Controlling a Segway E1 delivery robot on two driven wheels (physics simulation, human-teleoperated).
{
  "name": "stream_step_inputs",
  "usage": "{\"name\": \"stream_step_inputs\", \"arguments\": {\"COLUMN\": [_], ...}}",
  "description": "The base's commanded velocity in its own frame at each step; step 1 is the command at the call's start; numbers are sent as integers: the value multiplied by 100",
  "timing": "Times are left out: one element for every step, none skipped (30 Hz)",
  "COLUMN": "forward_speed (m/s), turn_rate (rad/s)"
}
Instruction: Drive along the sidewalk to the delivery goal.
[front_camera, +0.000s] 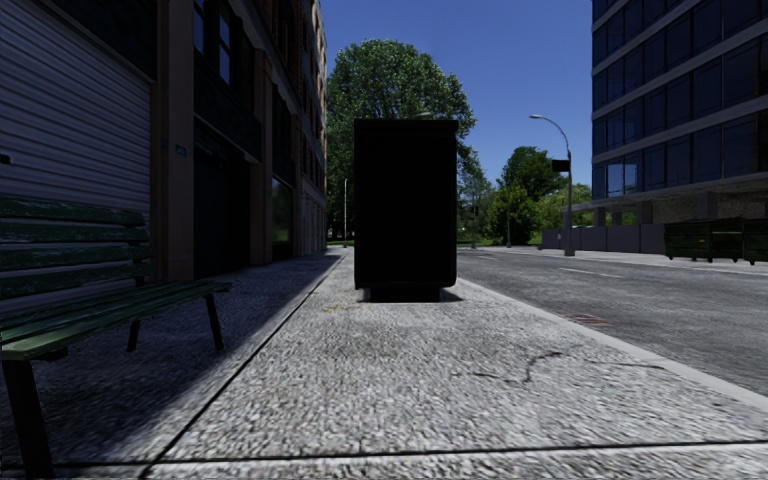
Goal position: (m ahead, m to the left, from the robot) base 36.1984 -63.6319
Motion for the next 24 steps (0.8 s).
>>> {"name": "stream_step_inputs", "arguments": {"forward_speed": [200,200,200,200,200,200,200,200,200,200,200,200,200,200,200,200,200,199,199,199,199,199,199,199], "turn_rate": [16,24,24,30,32,32,33,33,34,34,34,35,36,36,38,42,42,43,44,44,44,42,31,18]}}
